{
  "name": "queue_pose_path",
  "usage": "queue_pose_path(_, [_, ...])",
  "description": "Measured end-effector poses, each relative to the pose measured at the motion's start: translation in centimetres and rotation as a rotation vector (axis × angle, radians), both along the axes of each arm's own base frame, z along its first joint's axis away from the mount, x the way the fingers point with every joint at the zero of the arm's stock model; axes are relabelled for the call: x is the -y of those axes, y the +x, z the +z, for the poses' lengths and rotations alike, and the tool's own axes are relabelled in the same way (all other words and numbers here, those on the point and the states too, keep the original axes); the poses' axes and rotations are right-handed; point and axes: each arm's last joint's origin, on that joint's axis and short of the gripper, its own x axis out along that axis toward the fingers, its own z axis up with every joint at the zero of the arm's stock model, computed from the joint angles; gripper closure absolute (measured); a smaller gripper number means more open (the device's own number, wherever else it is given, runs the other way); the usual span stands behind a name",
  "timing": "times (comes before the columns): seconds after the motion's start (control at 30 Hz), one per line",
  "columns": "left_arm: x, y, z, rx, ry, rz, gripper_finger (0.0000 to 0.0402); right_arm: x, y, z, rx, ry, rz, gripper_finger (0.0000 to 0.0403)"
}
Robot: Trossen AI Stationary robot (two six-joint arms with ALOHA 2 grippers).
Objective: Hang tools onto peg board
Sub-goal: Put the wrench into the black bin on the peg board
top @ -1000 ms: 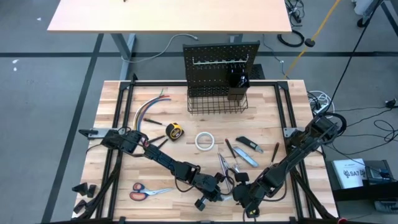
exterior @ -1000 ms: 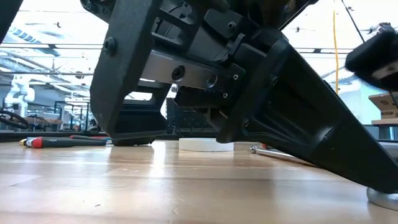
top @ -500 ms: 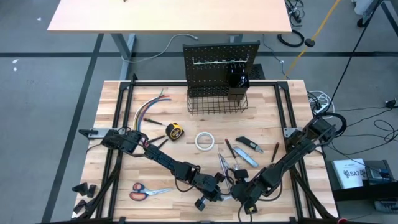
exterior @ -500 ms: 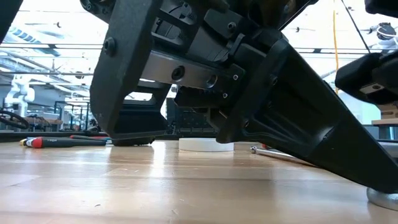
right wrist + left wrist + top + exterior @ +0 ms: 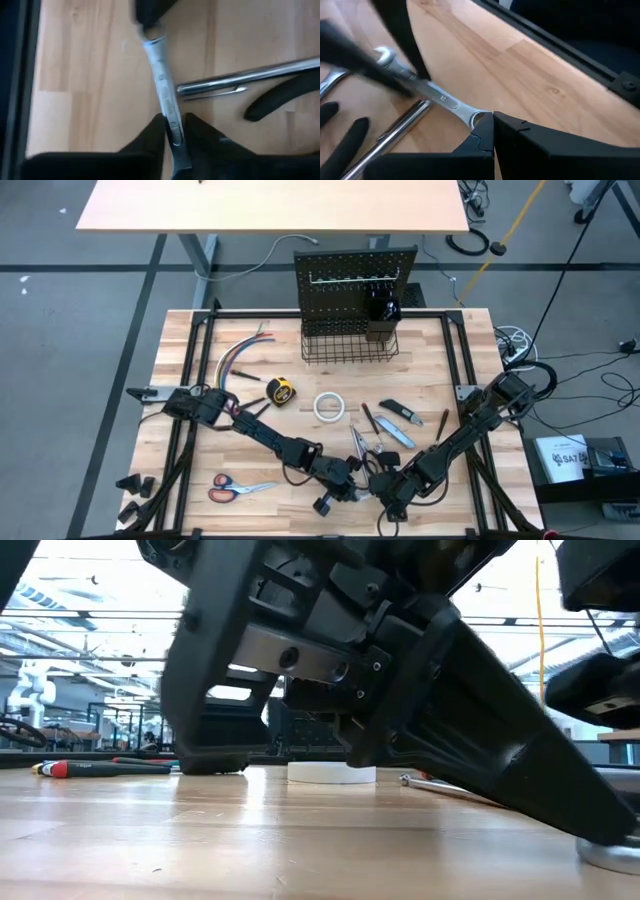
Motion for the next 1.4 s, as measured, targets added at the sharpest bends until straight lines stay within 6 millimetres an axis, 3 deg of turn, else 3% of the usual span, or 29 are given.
queue_pose_path(0.07, [-0.2, 0.1, 0.1, 0.005, -0.004, 0.004, 0.0401, -0.2, 0.0, 0.2, -0.022, 0.005, -0.01, 0.0377])
queue_pose_path(0.27, [-0.3, 0.5, 0.7, 0.016, -0.093, 0.097, 0.0368, -0.8, 0.3, 1.1, -0.065, 0.044, -0.072, 0.0377])
queue_pose_path(0.53, [-1.3, -0.5, 5.9, -0.03, -0.076, 0.116, 0.0318, -2.3, -0.4, 2.7, -0.078, -0.01, -0.057, 0.0377])
queue_pose_path(0.83, [-2.0, -2.6, 9.8, 0.014, -0.085, 0.06, 0.0316, -3.5, -2.1, 4.9, 0.086, -0.074, -0.113, 0.0396])
queue_pose_path(1.03, [-2.8, -4.4, 11.7, 0.15, -0.148, 0.032, 0.0315, -3.6, -3.6, 7.2, 0.323, -0.203, -0.196, 0.0401])
queue_pose_path(1.4, [-5.2, -9.8, 12.2, 0.438, -0.292, 0.032, 0.0315, -3.1, -4.4, 9.5, 0.633, -0.368, -0.316, 0.0401])
